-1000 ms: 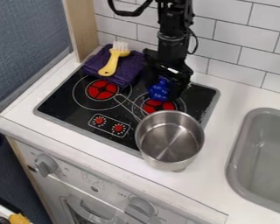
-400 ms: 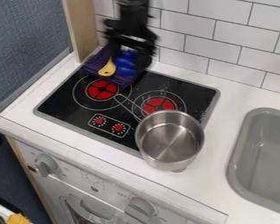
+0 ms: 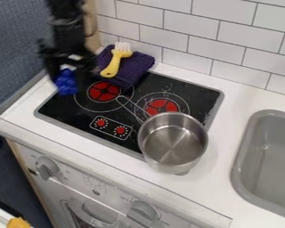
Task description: Move the blue object to the left corner of the stove
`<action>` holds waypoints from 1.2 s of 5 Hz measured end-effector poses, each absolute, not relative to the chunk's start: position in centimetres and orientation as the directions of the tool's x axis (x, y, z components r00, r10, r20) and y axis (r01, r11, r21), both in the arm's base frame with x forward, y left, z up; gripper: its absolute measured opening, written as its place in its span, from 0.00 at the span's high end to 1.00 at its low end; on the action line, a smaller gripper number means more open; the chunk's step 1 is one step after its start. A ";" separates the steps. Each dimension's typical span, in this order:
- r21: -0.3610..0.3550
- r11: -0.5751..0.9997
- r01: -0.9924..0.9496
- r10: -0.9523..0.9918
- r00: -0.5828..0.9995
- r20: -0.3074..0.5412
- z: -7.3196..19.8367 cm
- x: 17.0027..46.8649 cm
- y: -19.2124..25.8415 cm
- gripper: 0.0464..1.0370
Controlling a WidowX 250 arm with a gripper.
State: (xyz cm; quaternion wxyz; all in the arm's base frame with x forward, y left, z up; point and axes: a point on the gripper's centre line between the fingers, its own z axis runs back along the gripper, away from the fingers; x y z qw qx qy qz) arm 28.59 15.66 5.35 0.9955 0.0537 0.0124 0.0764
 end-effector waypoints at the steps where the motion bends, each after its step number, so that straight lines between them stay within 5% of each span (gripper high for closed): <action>1: 0.098 0.978 -0.184 0.183 0.983 0.017 3.5 27.1 16.9 0.23; 3: 0.089 0.978 -0.187 0.189 0.982 -0.013 1.8 27.2 16.8 0.23; 4: 0.094 0.983 -0.159 0.162 0.987 -0.021 1.9 27.7 16.2 0.19; 5: 0.095 0.986 -0.137 0.140 0.990 -0.023 1.9 28.0 15.8 0.03; 6: 0.081 0.991 -0.109 0.107 0.994 0.024 3.2 27.8 15.2 0.03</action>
